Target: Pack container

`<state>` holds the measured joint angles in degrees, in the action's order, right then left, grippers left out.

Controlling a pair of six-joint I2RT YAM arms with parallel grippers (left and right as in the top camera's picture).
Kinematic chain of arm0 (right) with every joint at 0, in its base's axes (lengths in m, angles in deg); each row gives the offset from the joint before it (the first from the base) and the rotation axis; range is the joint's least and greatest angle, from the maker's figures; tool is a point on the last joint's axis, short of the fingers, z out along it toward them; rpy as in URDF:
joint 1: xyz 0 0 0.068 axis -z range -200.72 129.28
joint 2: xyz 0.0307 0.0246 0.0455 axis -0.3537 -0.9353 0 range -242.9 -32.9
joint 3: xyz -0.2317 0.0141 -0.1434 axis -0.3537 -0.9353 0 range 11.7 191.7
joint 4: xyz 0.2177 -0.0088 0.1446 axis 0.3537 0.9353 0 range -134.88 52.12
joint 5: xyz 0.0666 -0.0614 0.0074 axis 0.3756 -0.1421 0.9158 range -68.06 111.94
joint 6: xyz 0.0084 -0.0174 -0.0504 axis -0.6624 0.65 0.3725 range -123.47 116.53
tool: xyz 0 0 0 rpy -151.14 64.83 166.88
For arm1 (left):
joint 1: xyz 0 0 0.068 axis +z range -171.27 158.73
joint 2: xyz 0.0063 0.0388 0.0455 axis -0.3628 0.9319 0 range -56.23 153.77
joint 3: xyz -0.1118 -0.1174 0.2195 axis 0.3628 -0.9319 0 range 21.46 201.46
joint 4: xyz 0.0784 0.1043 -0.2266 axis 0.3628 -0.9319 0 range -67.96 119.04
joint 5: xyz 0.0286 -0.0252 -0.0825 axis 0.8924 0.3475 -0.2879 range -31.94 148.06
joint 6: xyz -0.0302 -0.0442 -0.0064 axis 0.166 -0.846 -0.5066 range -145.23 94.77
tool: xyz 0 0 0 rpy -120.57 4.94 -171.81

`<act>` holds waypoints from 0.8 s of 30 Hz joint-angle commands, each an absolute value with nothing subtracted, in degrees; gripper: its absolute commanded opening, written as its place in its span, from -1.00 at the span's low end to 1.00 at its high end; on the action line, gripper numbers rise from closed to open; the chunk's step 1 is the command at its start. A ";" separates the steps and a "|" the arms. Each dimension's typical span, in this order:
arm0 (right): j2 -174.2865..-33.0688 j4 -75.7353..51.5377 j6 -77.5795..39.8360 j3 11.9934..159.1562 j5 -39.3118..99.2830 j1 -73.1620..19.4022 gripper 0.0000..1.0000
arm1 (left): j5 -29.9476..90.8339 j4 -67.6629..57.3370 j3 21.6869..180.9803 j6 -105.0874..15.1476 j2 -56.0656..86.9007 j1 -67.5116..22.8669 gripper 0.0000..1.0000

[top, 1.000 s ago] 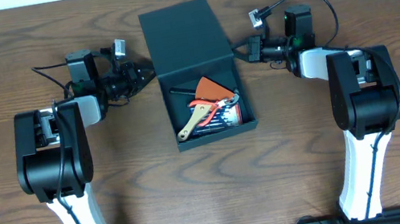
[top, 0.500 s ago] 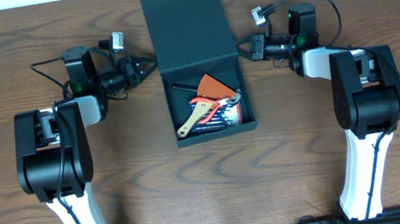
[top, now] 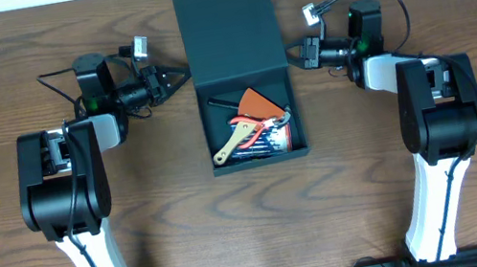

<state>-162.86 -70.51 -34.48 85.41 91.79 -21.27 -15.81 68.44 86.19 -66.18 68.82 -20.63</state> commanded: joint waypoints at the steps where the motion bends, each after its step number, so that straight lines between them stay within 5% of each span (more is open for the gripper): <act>1: -163.34 -71.08 -34.08 87.77 95.55 -21.10 -0.97 | -20.07 69.10 86.65 -66.53 69.04 -20.72 -0.89; 24: -163.34 -71.06 -35.44 94.00 98.96 -20.46 -0.97 | -23.08 85.16 86.69 -80.10 69.04 -20.72 -0.89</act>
<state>-162.86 -70.90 -34.54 92.32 96.62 -21.14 -20.07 83.57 86.21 -77.29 68.85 -20.63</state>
